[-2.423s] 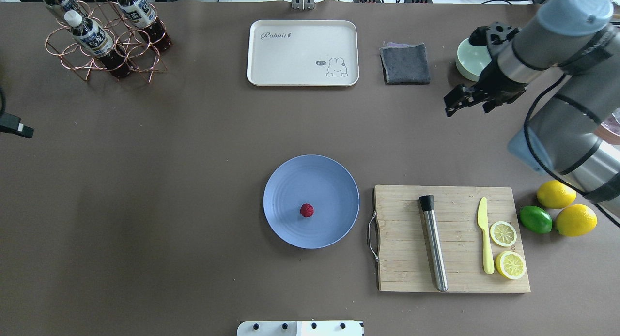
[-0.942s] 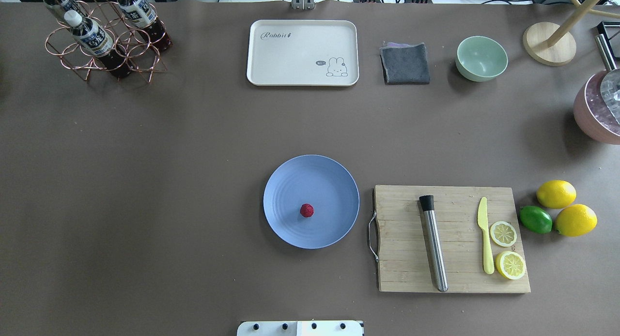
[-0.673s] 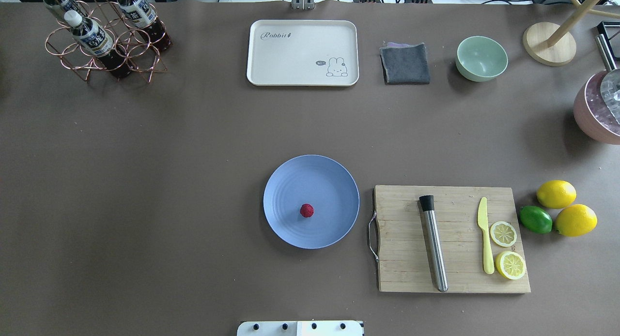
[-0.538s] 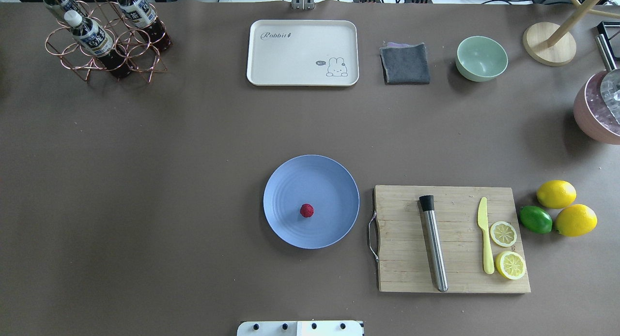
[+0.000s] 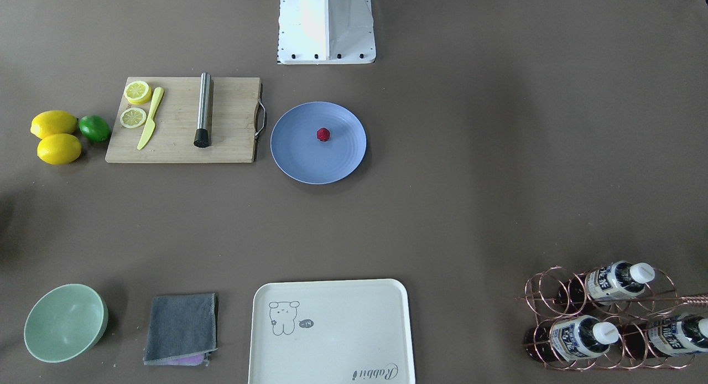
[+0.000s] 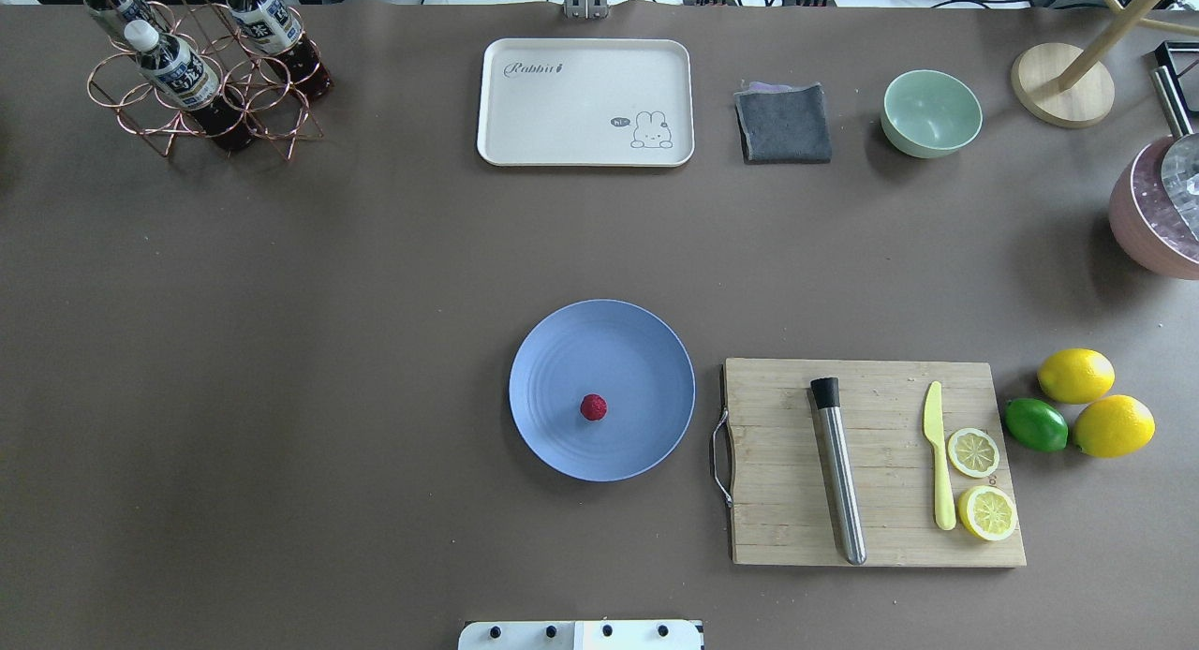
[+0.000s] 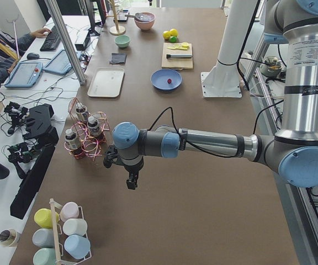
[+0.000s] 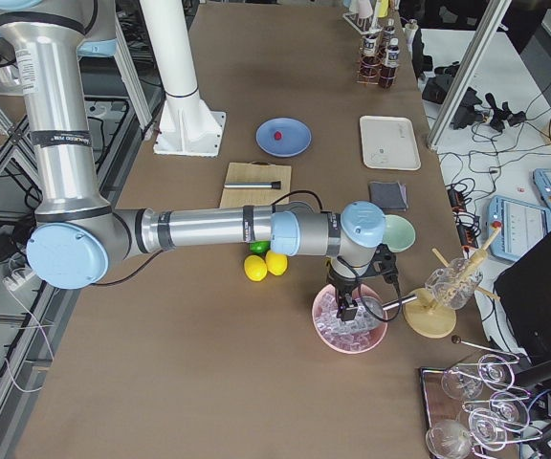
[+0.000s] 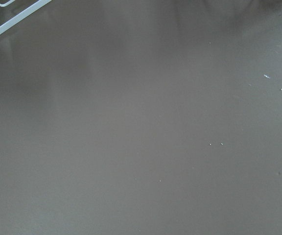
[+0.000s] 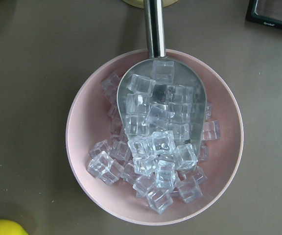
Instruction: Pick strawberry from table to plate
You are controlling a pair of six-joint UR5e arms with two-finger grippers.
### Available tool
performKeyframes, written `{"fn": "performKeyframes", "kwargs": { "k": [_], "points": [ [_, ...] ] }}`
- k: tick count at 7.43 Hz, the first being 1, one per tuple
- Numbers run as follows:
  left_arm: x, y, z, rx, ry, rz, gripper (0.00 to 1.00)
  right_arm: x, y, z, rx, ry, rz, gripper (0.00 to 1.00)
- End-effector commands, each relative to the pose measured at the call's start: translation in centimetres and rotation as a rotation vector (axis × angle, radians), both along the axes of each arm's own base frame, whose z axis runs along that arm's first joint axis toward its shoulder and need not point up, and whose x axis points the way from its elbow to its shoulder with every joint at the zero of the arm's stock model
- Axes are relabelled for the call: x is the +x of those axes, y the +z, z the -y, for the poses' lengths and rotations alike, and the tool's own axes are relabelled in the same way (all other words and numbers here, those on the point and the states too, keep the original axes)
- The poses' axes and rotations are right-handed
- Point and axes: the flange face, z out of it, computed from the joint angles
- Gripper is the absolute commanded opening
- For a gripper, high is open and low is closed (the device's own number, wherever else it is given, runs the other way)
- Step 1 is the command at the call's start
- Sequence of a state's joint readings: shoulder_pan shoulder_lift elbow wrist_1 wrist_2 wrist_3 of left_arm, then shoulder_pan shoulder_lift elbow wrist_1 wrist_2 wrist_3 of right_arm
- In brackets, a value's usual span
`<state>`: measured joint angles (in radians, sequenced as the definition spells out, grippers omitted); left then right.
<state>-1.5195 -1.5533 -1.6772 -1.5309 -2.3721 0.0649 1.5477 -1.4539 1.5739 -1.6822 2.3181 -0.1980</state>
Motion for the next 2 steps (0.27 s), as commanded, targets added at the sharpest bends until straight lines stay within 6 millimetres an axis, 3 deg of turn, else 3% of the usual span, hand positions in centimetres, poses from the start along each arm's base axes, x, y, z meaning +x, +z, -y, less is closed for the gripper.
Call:
{"fn": "performKeyframes", "kwargs": {
  "k": [1,2],
  "points": [
    [0.05,0.16,0.03,-0.002,0.003,0.01,0.97,0.41,-0.36,-0.15,0.0,0.002,0.001,1.0],
    [0.0,0.65,-0.2,-0.014,0.0,0.015,0.97,0.83,0.05,-0.55,-0.01,0.011,0.012,1.0]
  ]
}}
